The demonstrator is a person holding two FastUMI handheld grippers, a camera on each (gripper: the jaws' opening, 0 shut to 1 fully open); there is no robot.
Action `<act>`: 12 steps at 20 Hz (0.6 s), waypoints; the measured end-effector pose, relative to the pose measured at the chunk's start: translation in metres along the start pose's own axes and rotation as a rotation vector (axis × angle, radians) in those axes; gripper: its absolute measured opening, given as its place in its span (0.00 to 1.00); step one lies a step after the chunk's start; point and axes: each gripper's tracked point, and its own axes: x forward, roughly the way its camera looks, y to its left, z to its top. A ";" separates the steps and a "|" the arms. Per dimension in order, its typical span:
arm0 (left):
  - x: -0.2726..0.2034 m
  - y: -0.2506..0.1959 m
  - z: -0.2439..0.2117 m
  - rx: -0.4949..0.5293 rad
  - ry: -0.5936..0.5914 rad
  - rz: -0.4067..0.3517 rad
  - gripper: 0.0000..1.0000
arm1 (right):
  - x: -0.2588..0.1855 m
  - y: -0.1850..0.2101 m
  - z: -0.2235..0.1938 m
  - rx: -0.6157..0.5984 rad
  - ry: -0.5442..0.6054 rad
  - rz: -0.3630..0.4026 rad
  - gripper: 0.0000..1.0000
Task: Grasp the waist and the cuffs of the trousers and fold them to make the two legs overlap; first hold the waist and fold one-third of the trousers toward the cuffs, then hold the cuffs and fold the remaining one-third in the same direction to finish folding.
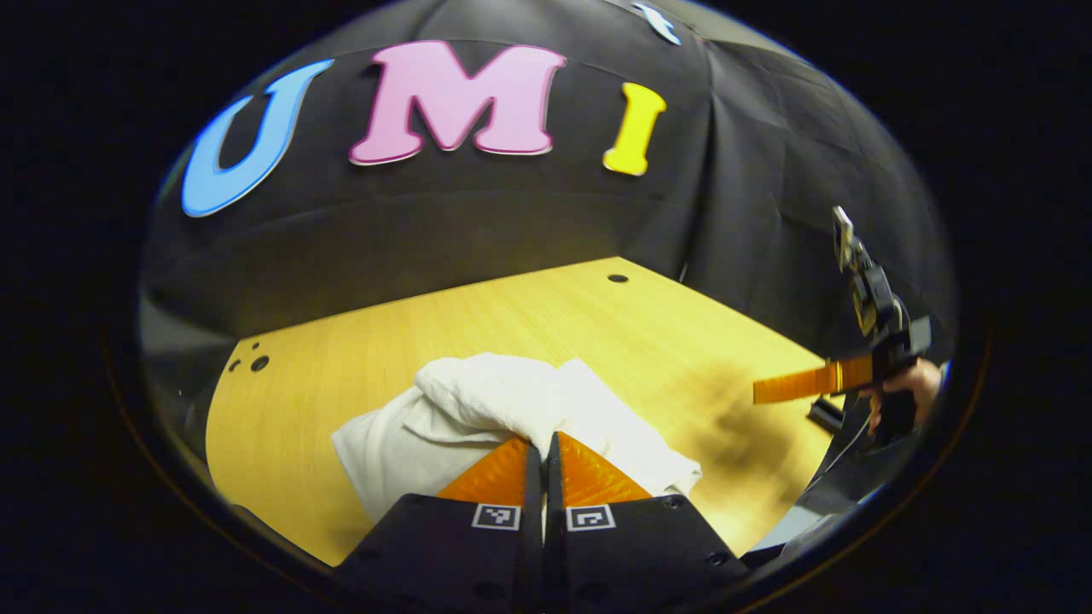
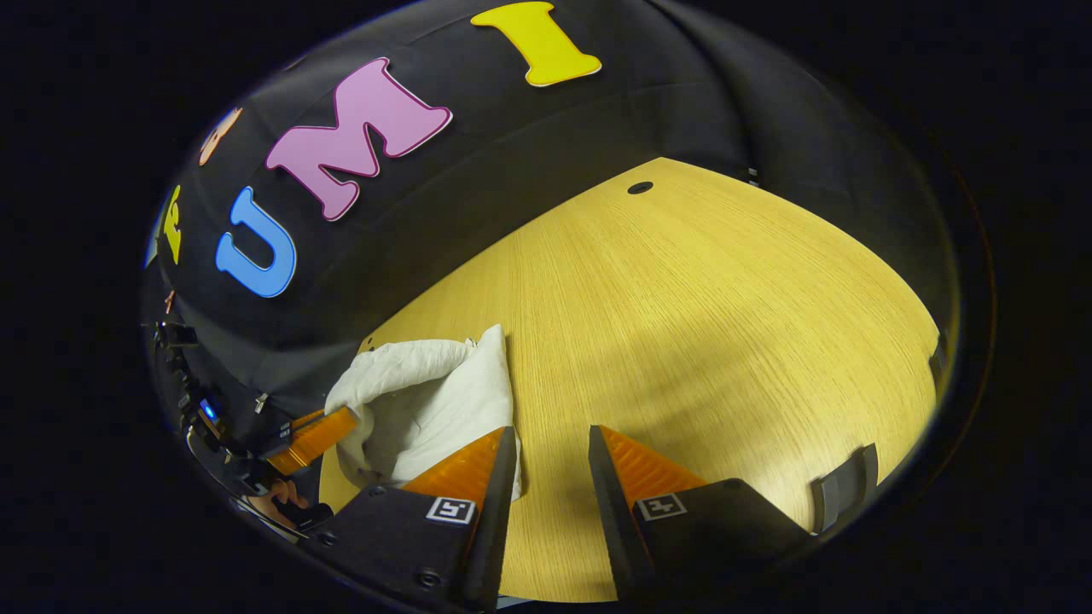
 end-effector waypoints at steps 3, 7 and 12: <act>0.006 -0.012 -0.005 0.232 0.027 -0.003 0.05 | -0.003 -0.006 -0.001 0.007 -0.002 -0.008 0.53; 0.008 -0.034 -0.026 0.599 0.052 -0.072 0.05 | -0.006 -0.010 0.000 0.008 -0.003 -0.013 0.53; 0.002 -0.045 -0.062 0.973 0.086 -0.187 0.05 | -0.011 -0.017 0.000 -0.004 -0.002 -0.025 0.54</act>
